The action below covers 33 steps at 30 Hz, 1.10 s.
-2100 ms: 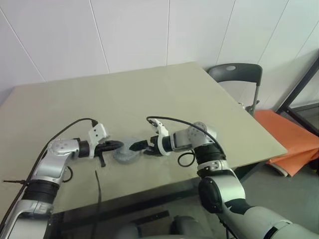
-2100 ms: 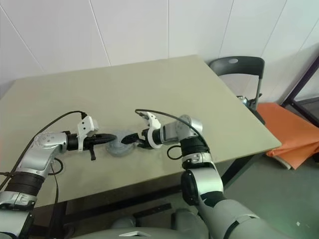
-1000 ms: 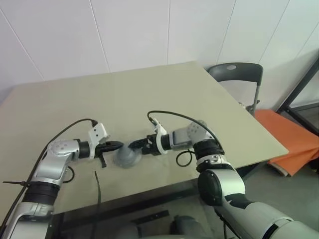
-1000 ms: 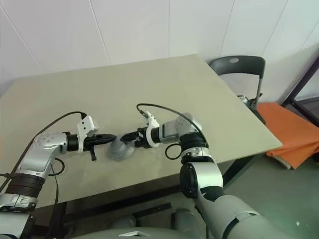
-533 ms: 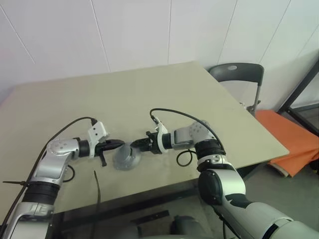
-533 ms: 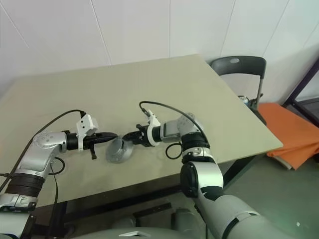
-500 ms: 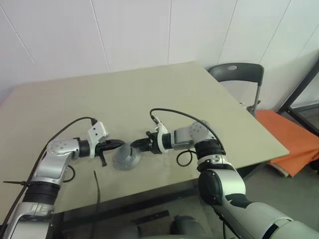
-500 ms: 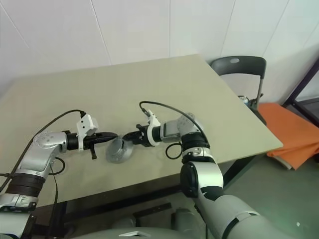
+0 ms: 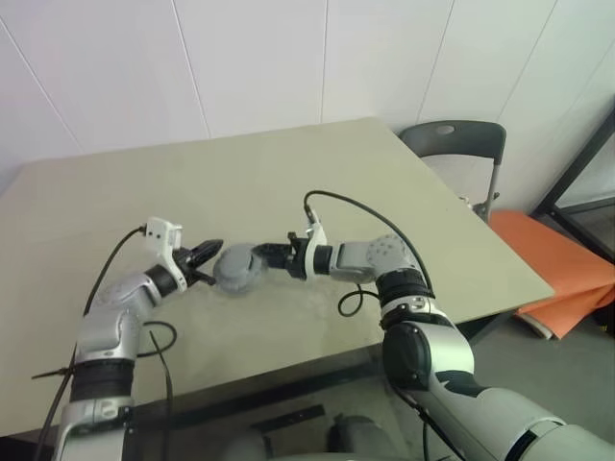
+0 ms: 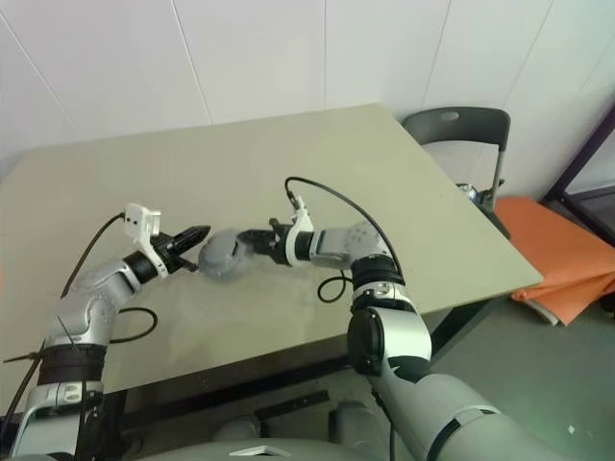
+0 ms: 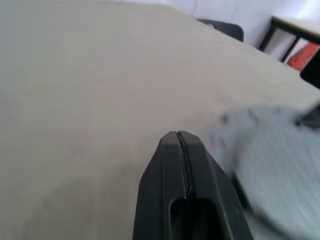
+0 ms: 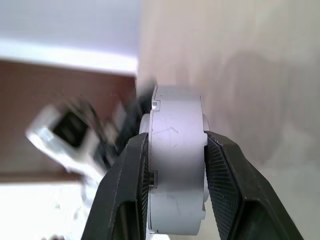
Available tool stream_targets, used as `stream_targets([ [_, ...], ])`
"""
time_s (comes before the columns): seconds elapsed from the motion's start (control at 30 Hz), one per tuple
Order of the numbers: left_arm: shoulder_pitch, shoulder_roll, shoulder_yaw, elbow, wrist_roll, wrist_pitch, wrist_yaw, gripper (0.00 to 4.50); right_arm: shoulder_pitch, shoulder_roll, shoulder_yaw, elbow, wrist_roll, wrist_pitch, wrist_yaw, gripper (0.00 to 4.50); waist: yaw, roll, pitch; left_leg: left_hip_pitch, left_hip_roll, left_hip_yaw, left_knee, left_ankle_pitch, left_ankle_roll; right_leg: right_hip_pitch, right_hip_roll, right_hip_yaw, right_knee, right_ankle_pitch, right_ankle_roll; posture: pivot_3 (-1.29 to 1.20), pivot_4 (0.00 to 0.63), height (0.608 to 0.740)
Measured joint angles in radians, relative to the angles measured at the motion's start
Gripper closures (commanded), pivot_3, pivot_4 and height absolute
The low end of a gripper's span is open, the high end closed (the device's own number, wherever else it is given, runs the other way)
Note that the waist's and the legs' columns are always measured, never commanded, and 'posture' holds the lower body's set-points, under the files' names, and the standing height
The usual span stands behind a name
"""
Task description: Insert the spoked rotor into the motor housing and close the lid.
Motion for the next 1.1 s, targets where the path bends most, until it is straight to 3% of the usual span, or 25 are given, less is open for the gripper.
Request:
stream_targets([
  [0.03, 0.025, -0.012, 0.027, -0.038, -0.043, 0.034, 0.016, 4.50, -0.009, 0.001, 0.000, 0.009, 0.001, -0.043, 0.000, 3.23, 0.000, 0.000, 0.000, 0.000, 0.000, 0.000, 0.000, 0.000, 0.000, 0.000, 0.000, 0.000, 0.000, 0.000, 0.000, 0.00, 0.000, 0.740],
  [0.13, 0.102, -0.041, 0.101, -0.141, -0.156, 0.116, 0.066, 3.89, -0.028, 0.003, 0.007, 0.031, -0.001, -0.155, 0.002, 3.23, 0.001, 0.000, 0.000, 0.000, 0.000, 0.000, 0.000, 0.000, 0.000, 0.000, 0.000, 0.000, 0.000, 0.000, 0.000, 0.00, 0.000, 0.740],
  [0.37, 0.172, -0.145, 0.248, -0.306, -0.434, 0.232, 0.233, 1.54, -0.035, 0.004, 0.054, 0.049, -0.002, -0.196, 0.033, 3.23, 0.004, -0.001, 0.000, 0.000, 0.000, 0.000, 0.001, 0.000, 0.000, 0.001, 0.000, 0.000, 0.000, 0.000, 0.000, 0.00, 0.000, 0.740],
  [0.5, 0.204, -0.199, 0.256, -0.335, -0.512, 0.239, 0.298, 0.18, -0.035, 0.005, 0.057, 0.049, 0.008, -0.210, 0.041, 3.23, 0.003, -0.001, 0.000, 0.001, -0.001, 0.000, 0.001, 0.000, 0.000, 0.002, 0.000, 0.000, 0.000, 0.000, 0.000, 0.00, 0.000, 0.740],
  [0.53, 0.212, -0.210, 0.250, -0.335, -0.522, 0.240, 0.315, 0.05, -0.035, 0.005, 0.061, 0.049, 0.010, -0.210, 0.042, 3.23, 0.002, -0.001, 0.000, 0.001, -0.001, 0.000, 0.001, 0.000, 0.000, 0.002, 0.000, 0.000, 0.000, 0.000, -0.001, 0.00, 0.000, 0.740],
  [0.7, 0.188, -0.242, 0.250, -0.278, -0.594, 0.289, 0.465, 0.05, -0.035, 0.005, 0.067, 0.049, 0.018, -0.209, 0.042, 3.23, 0.003, -0.001, 0.000, 0.001, -0.001, 0.000, 0.001, 0.000, 0.000, 0.002, 0.000, 0.000, 0.000, 0.000, -0.001, 0.00, 0.000, 0.740],
  [0.97, 0.152, -0.250, 0.262, -0.181, -0.910, 0.429, 0.622, 0.05, -0.035, 0.005, 0.087, 0.046, 0.043, -0.176, 0.064, 3.23, 0.002, -0.003, 0.001, 0.001, -0.001, 0.000, 0.001, 0.000, 0.000, 0.001, 0.000, 0.000, -0.001, 0.000, 0.000, 0.00, 0.000, 0.740],
  [1.1, 0.144, -0.251, 0.257, -0.158, -1.002, 0.435, 0.656, 0.05, -0.035, 0.005, 0.107, 0.045, 0.044, -0.163, 0.070, 3.23, 0.003, -0.003, 0.001, 0.001, -0.001, 0.000, 0.001, 0.000, 0.000, 0.001, 0.000, 0.000, 0.000, 0.000, -0.001, 0.00, 0.000, 0.740],
])
